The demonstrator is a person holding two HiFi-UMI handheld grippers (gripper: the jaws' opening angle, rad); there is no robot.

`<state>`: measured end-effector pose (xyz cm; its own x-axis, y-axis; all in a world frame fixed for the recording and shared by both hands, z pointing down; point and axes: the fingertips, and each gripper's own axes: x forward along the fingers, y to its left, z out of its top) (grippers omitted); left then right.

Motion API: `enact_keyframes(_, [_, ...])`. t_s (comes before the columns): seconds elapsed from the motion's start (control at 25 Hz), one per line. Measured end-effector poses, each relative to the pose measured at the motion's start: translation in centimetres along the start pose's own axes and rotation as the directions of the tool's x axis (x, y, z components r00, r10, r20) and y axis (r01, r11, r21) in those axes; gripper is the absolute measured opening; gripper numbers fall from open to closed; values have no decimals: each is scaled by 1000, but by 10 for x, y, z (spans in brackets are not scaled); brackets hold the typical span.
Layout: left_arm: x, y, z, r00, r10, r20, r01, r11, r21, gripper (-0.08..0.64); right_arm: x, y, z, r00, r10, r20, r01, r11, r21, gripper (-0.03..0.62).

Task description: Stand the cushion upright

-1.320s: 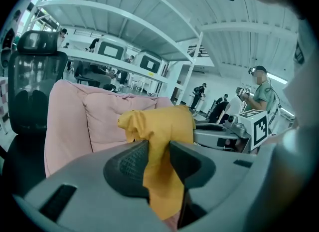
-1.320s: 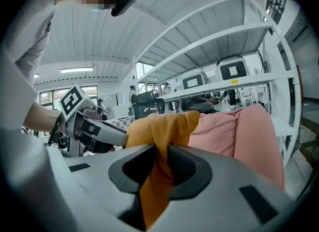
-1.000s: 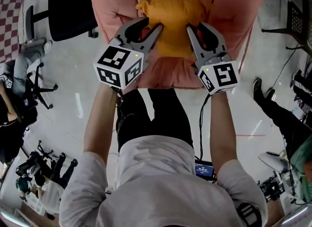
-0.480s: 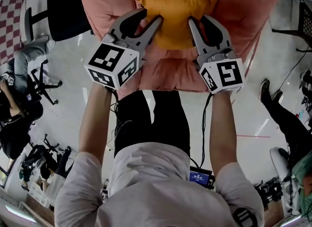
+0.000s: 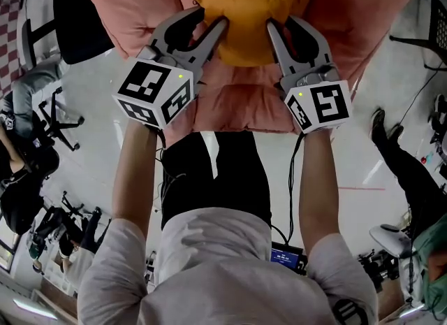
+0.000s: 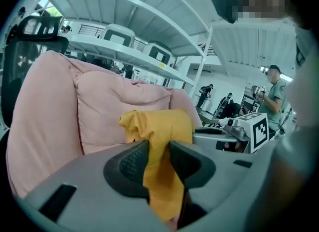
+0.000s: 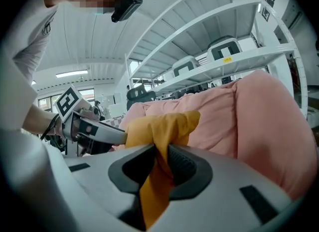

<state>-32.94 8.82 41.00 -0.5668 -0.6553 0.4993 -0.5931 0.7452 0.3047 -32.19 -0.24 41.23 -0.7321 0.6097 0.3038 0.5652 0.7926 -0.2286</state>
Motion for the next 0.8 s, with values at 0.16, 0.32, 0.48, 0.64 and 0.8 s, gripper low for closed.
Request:
enact_keyframes(0.16, [5,4,-3,1000,0,-11,0,1000,10,144,5,-3,-6,1000,-3,-5,3,1000,12,92])
enact_keyframes(0.32, [3,12,-8,1000,13,-17,-12,1000,14,144,13,0,-13,1000,0,-19,0,1000,12,92])
enact_keyframes(0.48, [6,18,-9,1000,5,-28,-5,1000,20,144,20,-1,-17,999,-5,-35,6,1000,13,92])
enact_keyframes(0.64, [10,22,-14,999,-3,-34,3,1000,6,144,25,-4,-23,998,-17,-63,17,1000,-6,92])
enact_keyframes(0.8, [17,18,-20,999,-12,-35,12,1000,-15,144,21,-11,-31,997,-24,-78,25,1000,6,92])
